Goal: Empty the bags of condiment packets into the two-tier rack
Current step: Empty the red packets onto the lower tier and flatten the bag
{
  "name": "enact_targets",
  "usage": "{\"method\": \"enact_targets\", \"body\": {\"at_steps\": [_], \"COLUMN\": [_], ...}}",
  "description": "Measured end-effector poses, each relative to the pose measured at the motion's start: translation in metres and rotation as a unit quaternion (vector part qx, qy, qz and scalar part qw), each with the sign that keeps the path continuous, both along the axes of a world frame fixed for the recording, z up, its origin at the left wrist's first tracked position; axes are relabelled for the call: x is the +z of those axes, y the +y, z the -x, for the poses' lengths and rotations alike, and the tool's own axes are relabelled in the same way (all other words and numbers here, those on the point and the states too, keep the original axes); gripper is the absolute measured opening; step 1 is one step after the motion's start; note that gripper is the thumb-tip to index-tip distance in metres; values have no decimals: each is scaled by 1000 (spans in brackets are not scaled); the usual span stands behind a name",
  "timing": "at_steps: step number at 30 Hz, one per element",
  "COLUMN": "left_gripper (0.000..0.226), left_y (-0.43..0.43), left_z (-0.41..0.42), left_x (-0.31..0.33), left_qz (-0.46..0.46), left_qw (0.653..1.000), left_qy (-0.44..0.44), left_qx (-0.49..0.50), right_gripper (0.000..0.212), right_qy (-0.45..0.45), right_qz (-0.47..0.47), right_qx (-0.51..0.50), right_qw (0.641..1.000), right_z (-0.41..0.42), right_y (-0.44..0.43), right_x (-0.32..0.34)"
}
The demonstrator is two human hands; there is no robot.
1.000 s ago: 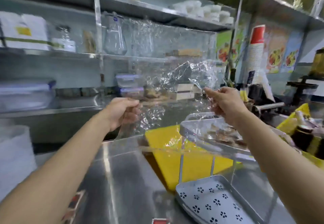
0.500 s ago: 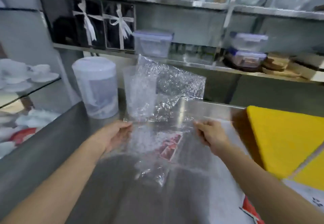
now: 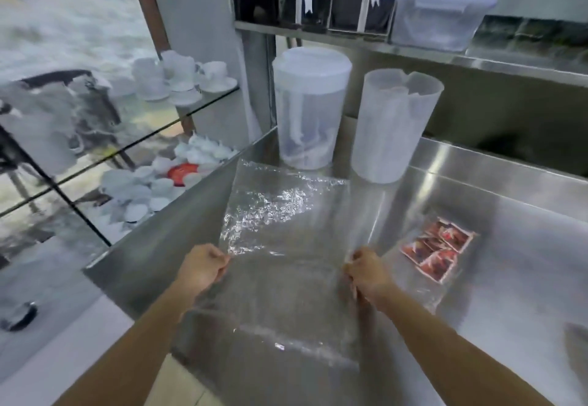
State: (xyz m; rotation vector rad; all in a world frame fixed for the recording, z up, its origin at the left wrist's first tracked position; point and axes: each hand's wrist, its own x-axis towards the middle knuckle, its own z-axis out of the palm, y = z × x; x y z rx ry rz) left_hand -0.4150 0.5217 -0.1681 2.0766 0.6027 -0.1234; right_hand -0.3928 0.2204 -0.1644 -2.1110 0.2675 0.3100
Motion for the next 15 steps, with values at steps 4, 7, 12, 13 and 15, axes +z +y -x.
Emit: {"method": "enact_targets", "body": {"at_steps": [4,7,12,13,15], "left_gripper": [24,19,31,32,26], "left_y": [21,30,2,-20,-75], "left_z": [-5,-19,-63,-66,-68], "left_x": [-21,-17,14,24,38], "left_qz": [-36,-40,-296,-347,-323], "left_qw": [998,987,929,911,917], "left_qy": [48,146,123,83,-3], "left_qx": [-2,-45,-185,-208,-235], "right_gripper": [31,24,9,12,21], "right_qy": [33,18,-47,-71,-106], "right_qz": [88,95,92,126,203], "right_qx": [67,76,67,48,20], "right_qw": [993,992,992,988,973], "right_z": [2,3,11,14,19], "right_y": [2,-3,-23,-29,-44], "right_x": [-11,-3,24,27,28]}}
